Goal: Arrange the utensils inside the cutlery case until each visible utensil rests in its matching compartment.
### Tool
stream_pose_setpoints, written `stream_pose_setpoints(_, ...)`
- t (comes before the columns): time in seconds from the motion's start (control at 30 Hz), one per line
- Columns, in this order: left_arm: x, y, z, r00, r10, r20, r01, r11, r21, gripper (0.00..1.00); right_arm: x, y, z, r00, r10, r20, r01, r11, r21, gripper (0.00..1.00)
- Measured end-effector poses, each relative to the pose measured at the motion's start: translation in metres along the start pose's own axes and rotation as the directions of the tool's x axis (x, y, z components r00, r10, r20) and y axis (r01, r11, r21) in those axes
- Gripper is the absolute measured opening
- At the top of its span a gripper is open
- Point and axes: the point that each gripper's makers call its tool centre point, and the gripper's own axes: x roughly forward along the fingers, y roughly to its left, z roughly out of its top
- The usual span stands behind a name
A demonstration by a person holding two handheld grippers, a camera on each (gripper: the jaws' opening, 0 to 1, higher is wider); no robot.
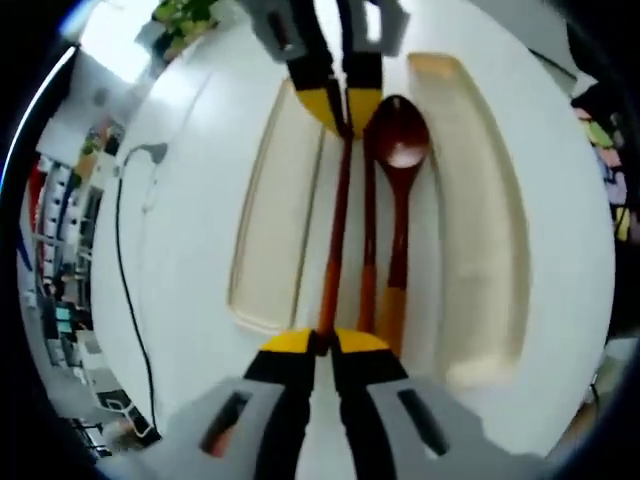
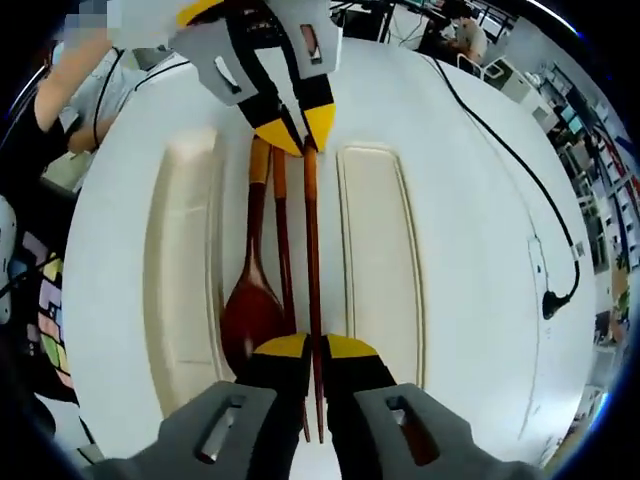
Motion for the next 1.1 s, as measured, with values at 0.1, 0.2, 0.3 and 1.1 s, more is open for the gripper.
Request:
stream_pose_setpoints(0.1, 0.0, -0.001, 0.0, 1.0, 0.008, 0.016, -0.008, 1.0, 0.015, 0.07, -0.001, -0.001, -0.001, 0.998, -0.004, 0.067, 0.002, 0.999, 0.036, 0.03)
stream_pose_setpoints(0.2, 0.0, -0.002, 0.001, 0.999, 0.03, 0.018, -0.03, 0.999, 0.024, 0.06, -0.001, 0.001, -0.002, 0.996, -0.004, 0.087, 0.003, 1.0, 0.013, 0.03)
stream_pose_setpoints(0.3, 0.0, -0.001, 0.002, 0.998, 0.061, -0.021, -0.06, 0.997, 0.052, 0.06, -0.001, 0.001, 0.0, 0.996, -0.016, 0.087, 0.018, 1.0, -0.022, 0.03)
stream_pose_setpoints(1.1, -0.001, 0.008, 0.002, 0.988, 0.126, -0.092, -0.123, 0.992, 0.042, 0.05, -0.007, -0.008, 0.003, 0.987, -0.039, 0.157, 0.031, 0.998, 0.054, 0.02)
